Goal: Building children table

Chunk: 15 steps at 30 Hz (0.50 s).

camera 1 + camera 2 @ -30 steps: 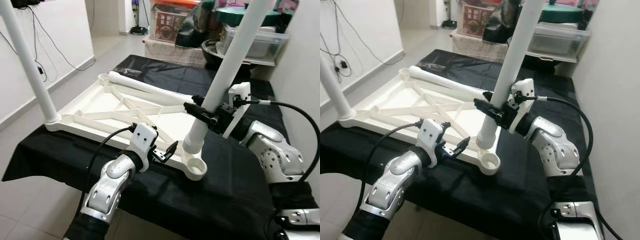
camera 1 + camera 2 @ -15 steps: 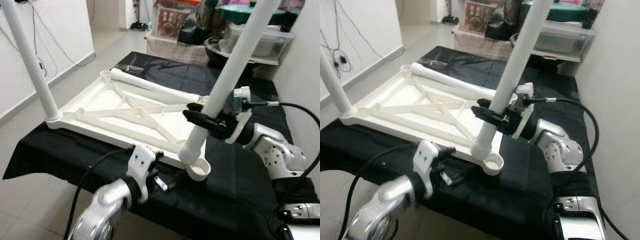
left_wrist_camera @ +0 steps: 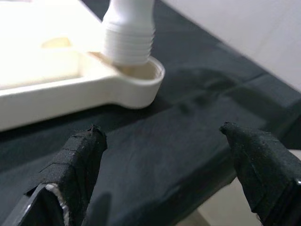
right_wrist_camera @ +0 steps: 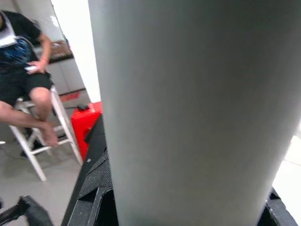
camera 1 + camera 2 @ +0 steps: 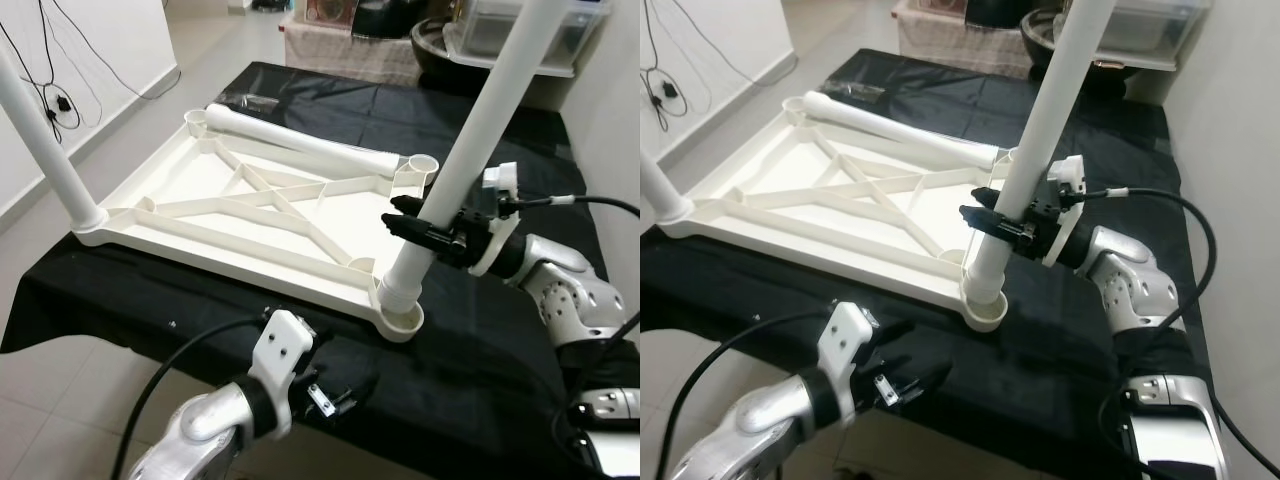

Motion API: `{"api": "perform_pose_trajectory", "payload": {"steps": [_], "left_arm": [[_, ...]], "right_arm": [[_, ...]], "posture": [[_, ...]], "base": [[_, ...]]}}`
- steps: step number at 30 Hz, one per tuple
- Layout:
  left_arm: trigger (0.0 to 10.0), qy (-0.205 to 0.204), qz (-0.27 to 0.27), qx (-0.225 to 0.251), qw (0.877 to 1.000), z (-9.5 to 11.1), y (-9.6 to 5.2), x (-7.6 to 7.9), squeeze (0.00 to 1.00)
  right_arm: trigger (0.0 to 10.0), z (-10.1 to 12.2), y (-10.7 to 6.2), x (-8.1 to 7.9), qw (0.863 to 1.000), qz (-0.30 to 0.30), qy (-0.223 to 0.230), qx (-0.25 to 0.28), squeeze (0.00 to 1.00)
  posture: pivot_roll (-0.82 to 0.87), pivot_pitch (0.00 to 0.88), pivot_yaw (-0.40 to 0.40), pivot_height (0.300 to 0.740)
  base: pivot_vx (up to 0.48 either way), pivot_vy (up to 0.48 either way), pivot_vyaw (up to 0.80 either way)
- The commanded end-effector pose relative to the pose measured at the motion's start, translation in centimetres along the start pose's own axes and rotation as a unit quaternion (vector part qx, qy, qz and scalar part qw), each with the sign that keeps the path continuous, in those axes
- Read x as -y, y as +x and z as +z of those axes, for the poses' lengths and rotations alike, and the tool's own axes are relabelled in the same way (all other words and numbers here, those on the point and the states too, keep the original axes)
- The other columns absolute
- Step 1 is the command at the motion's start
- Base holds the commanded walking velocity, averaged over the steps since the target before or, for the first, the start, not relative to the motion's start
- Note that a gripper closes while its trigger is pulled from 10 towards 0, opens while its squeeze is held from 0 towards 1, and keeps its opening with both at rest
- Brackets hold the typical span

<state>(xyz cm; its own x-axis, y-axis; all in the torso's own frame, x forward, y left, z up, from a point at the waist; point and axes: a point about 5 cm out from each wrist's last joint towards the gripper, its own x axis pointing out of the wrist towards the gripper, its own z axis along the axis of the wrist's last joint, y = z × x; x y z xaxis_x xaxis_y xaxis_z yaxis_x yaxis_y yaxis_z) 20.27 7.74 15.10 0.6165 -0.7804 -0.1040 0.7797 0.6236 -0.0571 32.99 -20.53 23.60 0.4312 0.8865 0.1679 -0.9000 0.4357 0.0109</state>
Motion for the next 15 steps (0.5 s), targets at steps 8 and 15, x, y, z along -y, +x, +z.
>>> {"api": "perform_pose_trajectory", "payload": {"steps": [8,15], "left_arm": [[10.0,-0.006,-0.002,-0.024,1.0,0.1,-1.2,0.5,0.0],[10.0,-0.007,0.004,-0.033,0.999,0.0,-1.8,0.5,0.0]], "right_arm": [[10.0,-0.9,-1.2,-0.6,0.999,0.041,0.033,0.004,0.0],[10.0,-1.3,-1.0,-1.1,0.997,0.064,0.036,0.002,0.0]], "posture": [[0.16,0.238,-0.044,0.74],[0.17,0.235,-0.042,0.74]], "base": [[0.0,0.0,0.0],[0.0,0.0,0.0]]}}
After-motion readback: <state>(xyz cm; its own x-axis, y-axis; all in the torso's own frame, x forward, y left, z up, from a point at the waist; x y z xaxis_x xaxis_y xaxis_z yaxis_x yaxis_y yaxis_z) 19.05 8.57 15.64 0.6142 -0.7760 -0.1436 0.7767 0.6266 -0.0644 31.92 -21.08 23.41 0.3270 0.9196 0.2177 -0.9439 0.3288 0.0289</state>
